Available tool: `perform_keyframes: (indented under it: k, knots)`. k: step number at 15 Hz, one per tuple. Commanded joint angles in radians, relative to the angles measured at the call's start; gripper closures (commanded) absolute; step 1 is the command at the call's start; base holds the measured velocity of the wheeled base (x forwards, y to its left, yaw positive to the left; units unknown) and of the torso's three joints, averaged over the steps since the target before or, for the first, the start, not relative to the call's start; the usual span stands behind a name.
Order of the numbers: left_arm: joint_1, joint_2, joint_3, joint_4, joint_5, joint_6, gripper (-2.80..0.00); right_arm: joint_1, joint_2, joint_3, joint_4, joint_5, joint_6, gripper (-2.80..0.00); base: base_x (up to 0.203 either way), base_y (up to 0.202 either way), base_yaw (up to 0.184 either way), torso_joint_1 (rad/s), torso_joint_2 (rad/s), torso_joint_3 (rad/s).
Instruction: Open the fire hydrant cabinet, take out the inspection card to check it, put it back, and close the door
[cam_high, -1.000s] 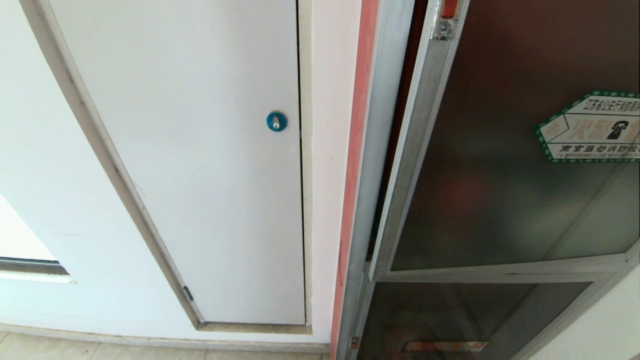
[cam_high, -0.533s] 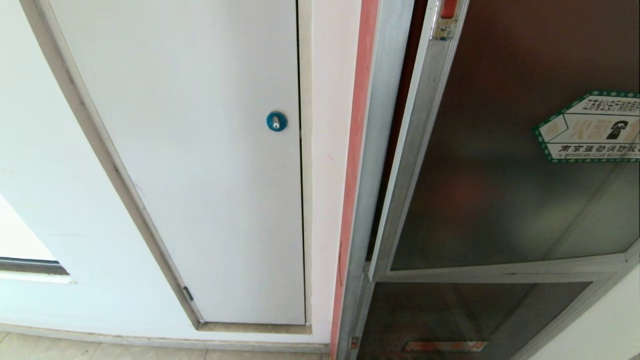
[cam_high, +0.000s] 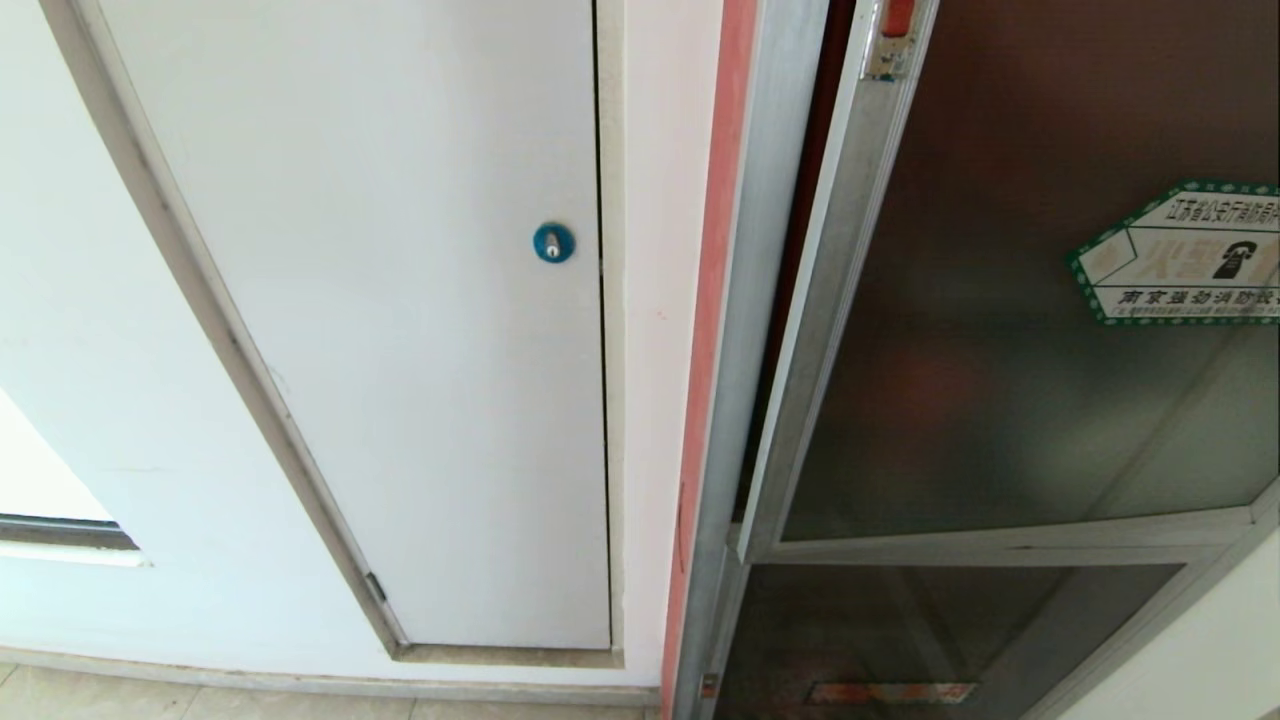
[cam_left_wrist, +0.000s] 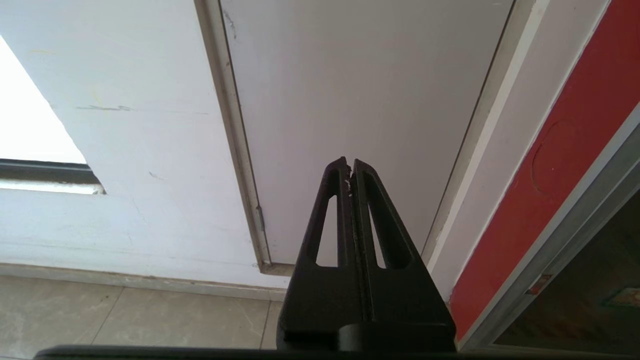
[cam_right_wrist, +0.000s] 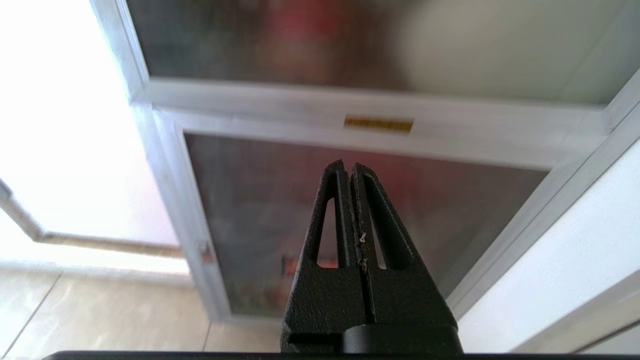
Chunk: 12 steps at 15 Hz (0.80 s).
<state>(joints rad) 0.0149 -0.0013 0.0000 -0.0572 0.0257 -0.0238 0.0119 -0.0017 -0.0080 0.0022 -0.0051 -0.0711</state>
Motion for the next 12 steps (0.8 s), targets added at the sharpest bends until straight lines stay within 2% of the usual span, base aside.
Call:
perform_keyframes:
  k: [1, 10, 12]
  knots:
    - [0.000, 0.001, 0.020, -0.001, 0.000, -0.001, 0.00, 0.000, 0.002, 0.006, 0.001, 0.002, -0.004, 0.00, 0.000, 0.000, 0.000, 0.000, 0.00, 0.000]
    - [0.000, 0.001, 0.020, 0.000, 0.000, -0.001, 0.00, 0.000, 0.003, 0.006, 0.004, 0.016, -0.007, 0.00, 0.000, 0.000, 0.000, 0.000, 0.00, 0.000]
    - [0.000, 0.001, 0.020, 0.000, -0.001, 0.018, 0.00, 0.000, 0.002, 0.006, 0.004, 0.014, 0.008, 0.00, 0.000, 0.000, 0.000, 0.000, 0.00, 0.000]
